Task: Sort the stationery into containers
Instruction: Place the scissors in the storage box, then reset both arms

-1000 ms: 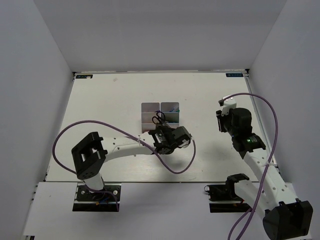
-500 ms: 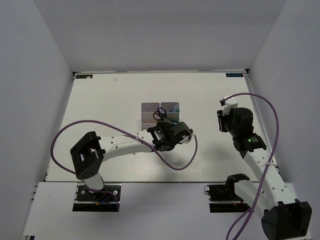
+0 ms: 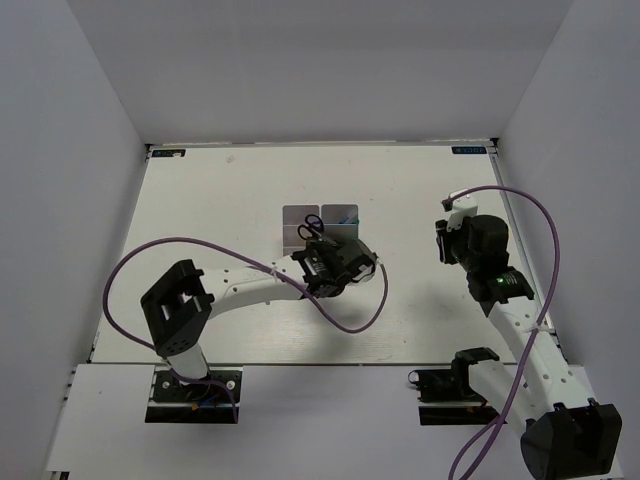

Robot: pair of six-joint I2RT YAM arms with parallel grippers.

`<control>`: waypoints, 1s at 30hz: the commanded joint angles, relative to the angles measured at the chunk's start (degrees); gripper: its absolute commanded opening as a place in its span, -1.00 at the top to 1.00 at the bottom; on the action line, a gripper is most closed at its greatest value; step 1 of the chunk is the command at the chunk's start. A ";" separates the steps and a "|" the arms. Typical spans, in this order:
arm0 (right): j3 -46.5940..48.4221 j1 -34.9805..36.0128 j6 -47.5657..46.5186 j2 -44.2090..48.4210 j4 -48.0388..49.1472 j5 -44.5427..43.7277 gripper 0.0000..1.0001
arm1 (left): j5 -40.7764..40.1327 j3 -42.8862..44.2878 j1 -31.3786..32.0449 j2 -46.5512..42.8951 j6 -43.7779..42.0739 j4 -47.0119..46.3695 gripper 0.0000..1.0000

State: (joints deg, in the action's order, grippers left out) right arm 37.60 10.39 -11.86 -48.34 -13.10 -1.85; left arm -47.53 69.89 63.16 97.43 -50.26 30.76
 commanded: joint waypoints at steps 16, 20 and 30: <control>-0.52 -1.78 1.49 0.70 1.50 2.97 0.20 | -3.01 -0.54 3.73 2.15 3.59 -1.41 0.20; -0.52 -2.30 1.66 0.96 1.24 3.60 0.14 | -4.76 0.25 5.22 1.19 3.41 -2.19 0.20; 0.10 -2.92 2.97 0.44 -1.31 13.71 -0.81 | 0.57 9.84 9.01 -16.02 40.70 19.06 -1.00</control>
State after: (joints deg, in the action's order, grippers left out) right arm 37.58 7.88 -10.35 -48.34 -13.89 7.88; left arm -50.33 77.45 72.77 93.23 -30.68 39.33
